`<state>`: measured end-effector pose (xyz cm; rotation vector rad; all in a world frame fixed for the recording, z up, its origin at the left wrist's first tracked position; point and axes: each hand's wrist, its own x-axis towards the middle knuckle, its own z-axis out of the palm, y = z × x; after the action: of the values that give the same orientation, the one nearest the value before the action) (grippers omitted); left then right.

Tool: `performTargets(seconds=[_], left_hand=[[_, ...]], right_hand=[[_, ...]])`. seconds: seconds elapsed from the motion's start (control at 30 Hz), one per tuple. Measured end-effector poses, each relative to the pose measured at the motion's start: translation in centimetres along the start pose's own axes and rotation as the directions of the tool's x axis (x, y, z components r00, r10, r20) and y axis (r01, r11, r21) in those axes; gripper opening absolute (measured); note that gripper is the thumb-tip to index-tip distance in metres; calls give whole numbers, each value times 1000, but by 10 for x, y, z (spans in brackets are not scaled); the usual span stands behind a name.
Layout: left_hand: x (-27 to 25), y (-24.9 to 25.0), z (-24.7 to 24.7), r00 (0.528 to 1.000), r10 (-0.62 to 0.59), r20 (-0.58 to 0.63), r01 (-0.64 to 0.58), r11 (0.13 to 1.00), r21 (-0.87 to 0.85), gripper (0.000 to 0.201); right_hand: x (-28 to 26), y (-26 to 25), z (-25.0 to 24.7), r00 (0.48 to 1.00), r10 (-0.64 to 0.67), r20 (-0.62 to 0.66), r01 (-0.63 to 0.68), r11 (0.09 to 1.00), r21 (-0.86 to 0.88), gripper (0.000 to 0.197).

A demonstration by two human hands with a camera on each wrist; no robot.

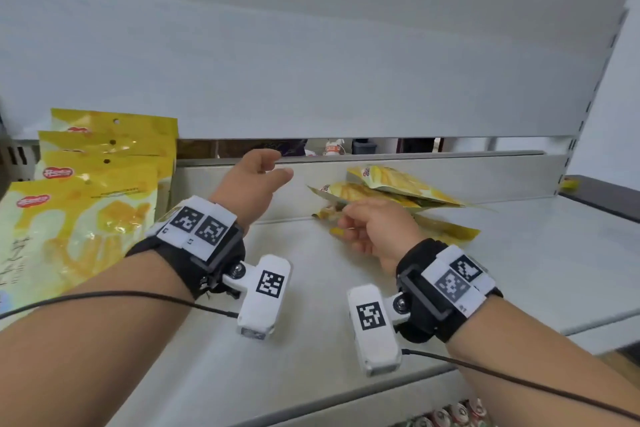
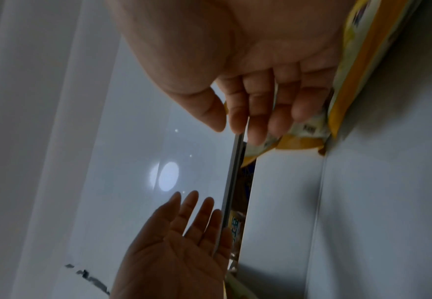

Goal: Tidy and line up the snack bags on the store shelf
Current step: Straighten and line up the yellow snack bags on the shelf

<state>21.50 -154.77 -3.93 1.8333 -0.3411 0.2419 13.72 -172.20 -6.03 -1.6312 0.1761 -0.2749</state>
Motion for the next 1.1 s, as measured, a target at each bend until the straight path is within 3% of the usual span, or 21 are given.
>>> performTargets(seconds=[0.13, 0.27, 0.37, 0.47, 0.53, 0.6, 0.73, 0.83, 0.93, 1.1], left_hand=[[14, 4, 40, 993, -119, 11, 119, 992, 41, 33], [30, 11, 62, 977, -212, 4, 211, 974, 79, 44], [38, 16, 73, 962, -271, -18, 271, 955, 123, 41], [38, 16, 83, 950, -312, -11, 311, 940, 139, 30], [36, 15, 88, 951, -305, 52, 294, 942, 161, 23], [31, 16, 92, 952, -288, 100, 262, 940, 218, 27], [24, 24, 98, 966, -212, 145, 153, 929, 337, 16], [22, 29, 99, 961, -220, 164, 146, 915, 375, 20], [24, 33, 105, 967, -213, 140, 143, 908, 394, 38], [34, 42, 119, 982, -156, 102, 100, 900, 423, 28]], right_hand=[[-3, -1, -51, 994, -36, -104, 38, 999, 16, 22], [-6, -14, -96, 944, -201, -263, 213, 977, 17, 37], [0, -25, -119, 894, -277, -351, 276, 960, -52, 27], [5, -30, -124, 903, -326, -279, 285, 942, -178, 9], [6, -29, -117, 942, -303, -141, 268, 937, -223, 9], [8, -25, -108, 977, -213, 22, 214, 958, -189, 25], [19, -15, -100, 981, -87, 172, 123, 969, -216, 56], [29, -10, -106, 985, 26, 169, 24, 958, -287, 56], [38, -3, -121, 992, 108, 70, -84, 957, -277, 50], [57, 2, -139, 993, 45, -113, -75, 958, -277, 35]])
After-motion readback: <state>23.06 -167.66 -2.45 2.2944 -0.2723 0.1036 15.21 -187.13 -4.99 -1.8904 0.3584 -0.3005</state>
